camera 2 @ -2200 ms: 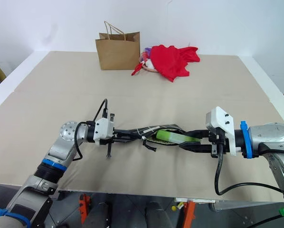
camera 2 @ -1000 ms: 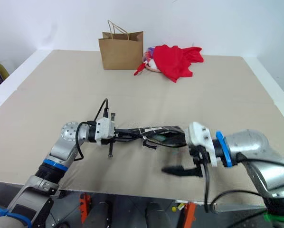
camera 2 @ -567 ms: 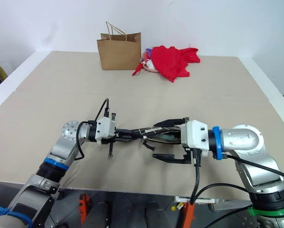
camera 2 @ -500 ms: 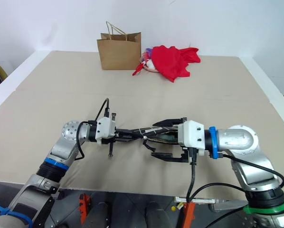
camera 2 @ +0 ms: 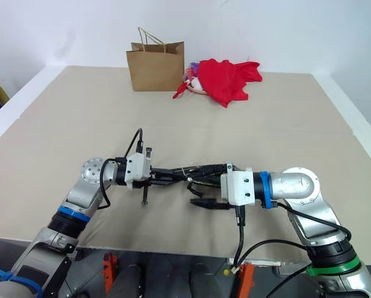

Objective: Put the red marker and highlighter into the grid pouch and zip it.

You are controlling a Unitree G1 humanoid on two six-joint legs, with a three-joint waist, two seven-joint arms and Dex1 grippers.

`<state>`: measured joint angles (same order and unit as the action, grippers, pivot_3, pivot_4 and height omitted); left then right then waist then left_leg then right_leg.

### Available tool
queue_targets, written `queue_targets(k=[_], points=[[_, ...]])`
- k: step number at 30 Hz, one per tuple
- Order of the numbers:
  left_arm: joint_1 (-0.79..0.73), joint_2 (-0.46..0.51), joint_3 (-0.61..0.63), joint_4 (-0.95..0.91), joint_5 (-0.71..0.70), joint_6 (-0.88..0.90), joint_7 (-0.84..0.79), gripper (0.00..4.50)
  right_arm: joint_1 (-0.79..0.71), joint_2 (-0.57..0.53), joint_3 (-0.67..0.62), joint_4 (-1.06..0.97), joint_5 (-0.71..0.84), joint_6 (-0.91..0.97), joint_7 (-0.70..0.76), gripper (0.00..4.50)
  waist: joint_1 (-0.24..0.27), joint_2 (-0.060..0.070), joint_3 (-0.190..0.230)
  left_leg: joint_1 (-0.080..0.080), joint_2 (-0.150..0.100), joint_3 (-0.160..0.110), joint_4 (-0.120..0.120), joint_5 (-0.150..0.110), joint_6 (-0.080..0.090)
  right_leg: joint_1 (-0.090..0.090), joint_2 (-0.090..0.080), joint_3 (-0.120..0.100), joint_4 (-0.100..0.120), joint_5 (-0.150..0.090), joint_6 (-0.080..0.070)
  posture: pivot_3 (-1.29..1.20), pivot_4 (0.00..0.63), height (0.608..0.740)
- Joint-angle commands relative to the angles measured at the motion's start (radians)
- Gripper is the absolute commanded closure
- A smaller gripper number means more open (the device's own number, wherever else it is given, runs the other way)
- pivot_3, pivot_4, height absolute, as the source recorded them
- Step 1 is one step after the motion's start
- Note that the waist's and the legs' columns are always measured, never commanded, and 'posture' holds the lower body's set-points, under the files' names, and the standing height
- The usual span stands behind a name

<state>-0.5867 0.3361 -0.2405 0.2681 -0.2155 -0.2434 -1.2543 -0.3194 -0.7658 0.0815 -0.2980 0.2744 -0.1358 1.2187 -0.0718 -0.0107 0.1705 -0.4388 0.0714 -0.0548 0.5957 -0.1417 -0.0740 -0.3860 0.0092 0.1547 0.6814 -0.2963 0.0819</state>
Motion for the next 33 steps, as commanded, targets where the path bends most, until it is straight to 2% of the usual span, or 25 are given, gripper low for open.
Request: queue_targets(k=[1,3,4,9,13,26,29,33], points=[[-0.014,0.003,0.006,-0.026,-0.007,-0.015,0.005,4.50,-0.002,-0.005,0.006,0.006,0.002,-0.046,0.017,3.37,0.000,0.000,0.000,0.000,0.000,0.000,0.000,0.000,0.000,0.000,0.000,0.000,0.000,0.000,0.000,0.00,0.150,0.740],[-0.014,0.002,0.005,-0.026,-0.006,-0.015,0.005,4.50,-0.006,-0.004,0.005,0.008,0.007,-0.055,0.020,4.33,0.000,0.000,0.000,0.000,0.000,0.000,0.000,0.000,0.000,0.000,0.000,0.000,0.000,0.000,0.000,0.00,0.150,0.740],[-0.013,0.003,0.005,-0.027,-0.007,-0.015,0.004,4.50,-0.006,-0.004,0.005,0.008,0.008,-0.054,0.020,4.43,0.000,0.000,0.000,0.000,0.000,0.000,0.000,0.000,0.000,0.000,0.000,0.000,0.000,0.000,0.000,0.00,0.150,0.740],[-0.014,0.002,0.004,-0.027,-0.006,-0.015,0.005,4.50,0.008,-0.011,-0.001,0.010,0.012,-0.049,0.022,4.43,0.000,0.000,0.000,0.000,0.000,0.000,0.000,0.000,0.000,0.000,0.000,0.000,0.000,0.000,0.000,0.00,0.150,0.740],[-0.017,0.007,0.007,-0.018,-0.005,-0.024,-0.001,4.50,0.039,-0.032,-0.055,-0.003,0.022,-0.028,-0.010,4.43,0.000,0.000,0.000,0.000,0.000,0.000,0.000,0.000,0.000,0.000,0.000,0.000,0.000,0.000,0.000,0.00,0.150,0.740],[-0.063,0.047,0.026,0.088,0.002,-0.104,-0.045,4.50,0.337,-0.219,-0.462,0.085,0.135,-0.032,0.052,4.43,-0.001,0.000,0.000,0.001,-0.001,-0.001,0.000,0.000,0.000,0.002,0.000,0.000,0.000,0.000,0.000,0.00,0.150,0.740],[-0.077,0.052,0.023,0.110,0.003,-0.100,-0.056,4.50,0.377,-0.232,-0.513,0.108,0.137,-0.032,0.059,4.43,-0.002,0.000,0.000,0.001,-0.001,-0.001,0.001,0.000,0.000,0.003,0.000,0.000,0.000,0.000,0.000,0.00,0.150,0.740],[-0.086,0.054,0.017,0.116,-0.008,-0.046,-0.076,4.50,0.385,-0.221,-0.510,0.082,0.154,0.004,0.036,4.43,-0.003,0.000,0.000,0.001,-0.001,-0.001,0.001,0.000,0.000,0.003,0.000,0.000,0.000,0.000,0.000,0.00,0.150,0.740]])
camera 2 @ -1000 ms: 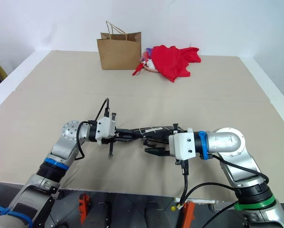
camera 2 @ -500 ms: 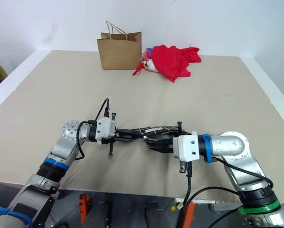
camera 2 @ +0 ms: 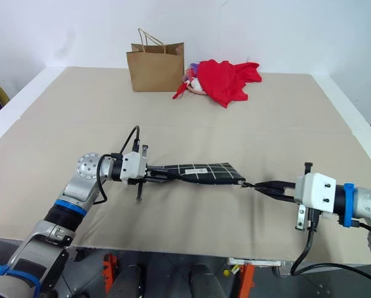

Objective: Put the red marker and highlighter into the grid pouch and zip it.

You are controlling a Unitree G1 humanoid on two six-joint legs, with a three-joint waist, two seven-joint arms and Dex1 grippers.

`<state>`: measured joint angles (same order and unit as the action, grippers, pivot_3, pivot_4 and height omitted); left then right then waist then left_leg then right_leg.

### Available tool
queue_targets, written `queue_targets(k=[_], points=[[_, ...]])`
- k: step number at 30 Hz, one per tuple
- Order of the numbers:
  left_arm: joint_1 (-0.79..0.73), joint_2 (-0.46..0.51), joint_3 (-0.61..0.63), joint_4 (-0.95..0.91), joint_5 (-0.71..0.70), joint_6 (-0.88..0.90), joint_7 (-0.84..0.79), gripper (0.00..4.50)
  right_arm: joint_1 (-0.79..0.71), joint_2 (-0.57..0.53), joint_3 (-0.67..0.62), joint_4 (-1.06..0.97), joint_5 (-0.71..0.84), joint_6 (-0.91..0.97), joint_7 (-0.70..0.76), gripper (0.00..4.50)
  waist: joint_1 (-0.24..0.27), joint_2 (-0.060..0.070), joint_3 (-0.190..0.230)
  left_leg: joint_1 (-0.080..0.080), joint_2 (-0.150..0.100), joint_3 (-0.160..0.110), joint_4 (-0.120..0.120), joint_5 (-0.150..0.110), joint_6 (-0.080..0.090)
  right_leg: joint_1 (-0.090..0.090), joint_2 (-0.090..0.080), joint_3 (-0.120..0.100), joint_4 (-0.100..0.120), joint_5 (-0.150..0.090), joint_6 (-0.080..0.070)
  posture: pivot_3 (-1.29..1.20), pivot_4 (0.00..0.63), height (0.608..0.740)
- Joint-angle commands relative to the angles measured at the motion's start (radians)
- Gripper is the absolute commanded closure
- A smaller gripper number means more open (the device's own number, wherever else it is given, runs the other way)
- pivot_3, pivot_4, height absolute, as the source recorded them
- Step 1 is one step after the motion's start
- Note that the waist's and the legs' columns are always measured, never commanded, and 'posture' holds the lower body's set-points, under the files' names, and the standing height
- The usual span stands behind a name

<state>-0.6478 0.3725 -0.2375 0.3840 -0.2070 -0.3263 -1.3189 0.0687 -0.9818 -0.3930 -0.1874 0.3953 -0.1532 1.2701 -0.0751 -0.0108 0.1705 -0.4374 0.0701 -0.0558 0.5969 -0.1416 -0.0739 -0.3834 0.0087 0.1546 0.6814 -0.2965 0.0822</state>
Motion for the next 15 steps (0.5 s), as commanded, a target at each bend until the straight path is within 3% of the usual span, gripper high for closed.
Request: queue_targets(k=[1,2,5,8,9,11,13,15], points=[[-0.026,0.021,0.011,-0.013,-0.029,0.090,-0.022,4.50,-0.012,0.007,-0.030,-0.054,0.087,0.108,-0.052,4.43,0.000,0.000,0.000,0.000,0.000,0.000,0.000,0.000,0.000,0.000,0.000,0.000,0.000,0.000,0.000,0.00,0.150,0.740],[-0.027,0.024,0.010,-0.022,-0.037,0.128,-0.029,3.84,-0.019,0.014,-0.027,-0.072,0.127,0.173,-0.080,4.50,-0.001,0.000,0.000,0.000,0.000,0.000,0.000,0.000,0.000,0.000,0.000,0.000,0.000,0.000,0.000,0.00,0.150,0.740],[-0.027,0.027,0.022,-0.061,-0.068,0.249,-0.028,2.85,-0.049,0.047,-0.025,-0.102,0.217,0.367,-0.208,3.65,-0.002,0.000,0.000,0.000,0.000,-0.001,0.000,0.000,0.000,0.000,0.000,0.000,0.000,0.000,0.000,0.00,0.150,0.740],[-0.025,0.041,0.069,-0.116,-0.134,0.424,0.014,1.50,-0.032,0.080,-0.031,-0.122,0.249,0.486,-0.295,2.28,0.000,0.000,0.000,-0.001,-0.001,-0.001,0.000,0.000,0.000,0.000,0.000,0.000,0.000,0.000,0.000,0.00,0.150,0.740],[-0.022,0.049,0.083,-0.134,-0.150,0.473,0.028,0.84,-0.027,0.096,-0.037,-0.127,0.255,0.506,-0.322,1.61,0.001,0.000,0.000,-0.001,-0.001,-0.002,0.000,0.000,0.000,0.000,0.000,0.000,0.000,0.000,0.000,0.00,0.150,0.740],[-0.003,0.071,0.114,-0.169,-0.168,0.554,0.071,0.15,-0.015,0.140,-0.066,-0.136,0.297,0.588,-0.410,0.82,0.001,0.000,0.000,-0.001,-0.001,-0.002,0.000,0.000,0.000,0.000,0.000,-0.001,0.000,-0.001,0.000,0.00,0.150,0.740],[0.031,0.088,0.146,-0.200,-0.168,0.597,0.131,0.00,0.006,0.188,-0.098,-0.136,0.309,0.635,-0.493,0.02,0.001,0.000,0.000,-0.001,-0.001,-0.002,-0.001,0.000,0.000,0.000,0.000,-0.001,0.000,-0.001,0.000,0.00,0.150,0.740],[0.079,0.108,0.158,-0.221,-0.143,0.625,0.190,0.00,0.030,0.232,-0.128,-0.129,0.310,0.663,-0.558,0.02,0.002,0.001,-0.001,-0.001,-0.001,-0.002,-0.001,0.000,0.000,0.000,0.000,-0.001,0.000,-0.002,0.000,0.00,0.150,0.740]])
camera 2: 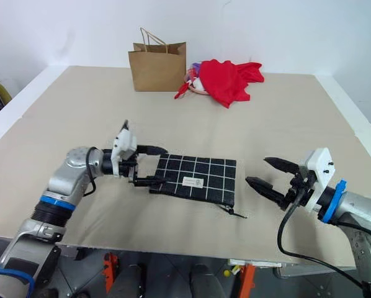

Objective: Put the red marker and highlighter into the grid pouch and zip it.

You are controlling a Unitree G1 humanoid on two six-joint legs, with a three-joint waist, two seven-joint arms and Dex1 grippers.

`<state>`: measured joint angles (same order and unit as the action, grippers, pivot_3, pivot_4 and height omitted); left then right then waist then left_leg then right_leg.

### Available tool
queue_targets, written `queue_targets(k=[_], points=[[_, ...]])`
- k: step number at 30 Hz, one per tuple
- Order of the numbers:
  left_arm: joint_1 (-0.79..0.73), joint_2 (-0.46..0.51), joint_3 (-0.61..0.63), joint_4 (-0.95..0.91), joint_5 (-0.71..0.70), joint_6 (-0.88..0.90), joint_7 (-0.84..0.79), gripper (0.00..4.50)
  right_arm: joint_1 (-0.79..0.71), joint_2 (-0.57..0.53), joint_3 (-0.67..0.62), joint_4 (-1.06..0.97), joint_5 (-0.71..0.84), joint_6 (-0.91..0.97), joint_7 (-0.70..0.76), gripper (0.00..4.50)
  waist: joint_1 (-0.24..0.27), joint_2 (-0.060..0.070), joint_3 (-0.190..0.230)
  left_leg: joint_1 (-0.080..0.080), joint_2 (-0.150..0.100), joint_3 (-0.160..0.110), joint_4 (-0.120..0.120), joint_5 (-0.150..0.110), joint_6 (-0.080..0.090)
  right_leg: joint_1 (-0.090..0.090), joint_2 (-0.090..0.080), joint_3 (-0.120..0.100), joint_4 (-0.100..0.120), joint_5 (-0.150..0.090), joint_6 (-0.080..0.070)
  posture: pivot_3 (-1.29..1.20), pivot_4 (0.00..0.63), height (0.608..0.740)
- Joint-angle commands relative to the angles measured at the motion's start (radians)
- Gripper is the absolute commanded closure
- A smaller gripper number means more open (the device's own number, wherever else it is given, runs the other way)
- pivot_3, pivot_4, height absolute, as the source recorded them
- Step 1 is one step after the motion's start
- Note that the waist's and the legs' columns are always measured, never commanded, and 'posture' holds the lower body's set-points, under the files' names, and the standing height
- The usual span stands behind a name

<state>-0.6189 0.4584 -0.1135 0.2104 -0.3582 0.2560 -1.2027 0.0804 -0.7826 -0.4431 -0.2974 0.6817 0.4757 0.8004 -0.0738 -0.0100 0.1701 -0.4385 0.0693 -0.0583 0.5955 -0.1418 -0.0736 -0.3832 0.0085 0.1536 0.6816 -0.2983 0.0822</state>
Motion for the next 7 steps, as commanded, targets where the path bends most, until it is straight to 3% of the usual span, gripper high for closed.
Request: queue_targets(k=[1,7], points=[[0.080,0.031,0.038,-0.060,0.020,0.044,0.094,0.00,0.033,0.053,-0.090,-0.015,0.016,0.032,-0.108,0.02,0.001,0.000,0.000,0.000,0.000,0.000,0.000,0.000,0.000,0.000,0.000,0.000,0.000,0.000,0.000,0.00,0.150,0.740],[0.156,0.041,0.067,-0.072,0.066,0.041,0.241,0.00,0.075,0.098,-0.092,-0.006,-0.049,-0.029,-0.125,0.02,0.001,0.000,0.000,0.000,0.000,0.000,0.000,0.000,0.000,0.000,0.000,0.000,0.000,0.000,-0.001,0.00,0.150,0.740]])
